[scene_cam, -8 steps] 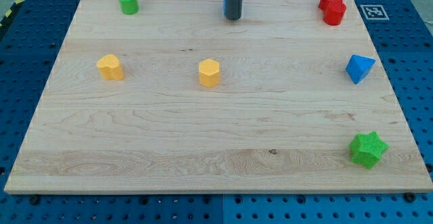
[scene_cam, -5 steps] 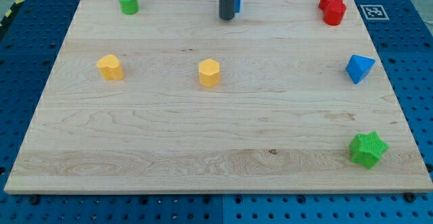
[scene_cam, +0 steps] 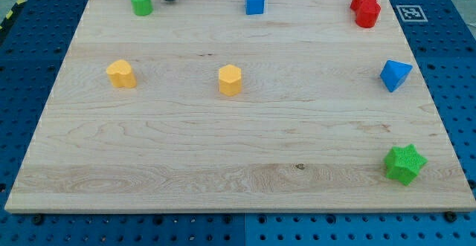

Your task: Move the green circle to the center

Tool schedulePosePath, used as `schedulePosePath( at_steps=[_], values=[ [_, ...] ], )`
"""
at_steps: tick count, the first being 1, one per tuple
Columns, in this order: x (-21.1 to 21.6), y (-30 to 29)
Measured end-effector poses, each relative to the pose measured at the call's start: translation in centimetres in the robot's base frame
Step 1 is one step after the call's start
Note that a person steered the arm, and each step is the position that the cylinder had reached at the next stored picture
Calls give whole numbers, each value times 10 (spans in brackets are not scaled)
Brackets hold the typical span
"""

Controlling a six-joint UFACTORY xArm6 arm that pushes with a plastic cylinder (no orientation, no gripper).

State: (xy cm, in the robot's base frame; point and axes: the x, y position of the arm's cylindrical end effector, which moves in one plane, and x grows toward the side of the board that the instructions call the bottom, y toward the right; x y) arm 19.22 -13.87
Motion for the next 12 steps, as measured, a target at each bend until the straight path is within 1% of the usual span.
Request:
schedulePosePath(
  at_steps=[1, 2, 3, 4, 5, 7, 8, 10, 12],
  values=[
    [0, -16],
    [0, -75],
    [-1, -98],
    [-1, -108],
    [-1, -106],
    [4, -84],
    [17, -84],
    [21, -43],
    [41, -35]
  ],
)
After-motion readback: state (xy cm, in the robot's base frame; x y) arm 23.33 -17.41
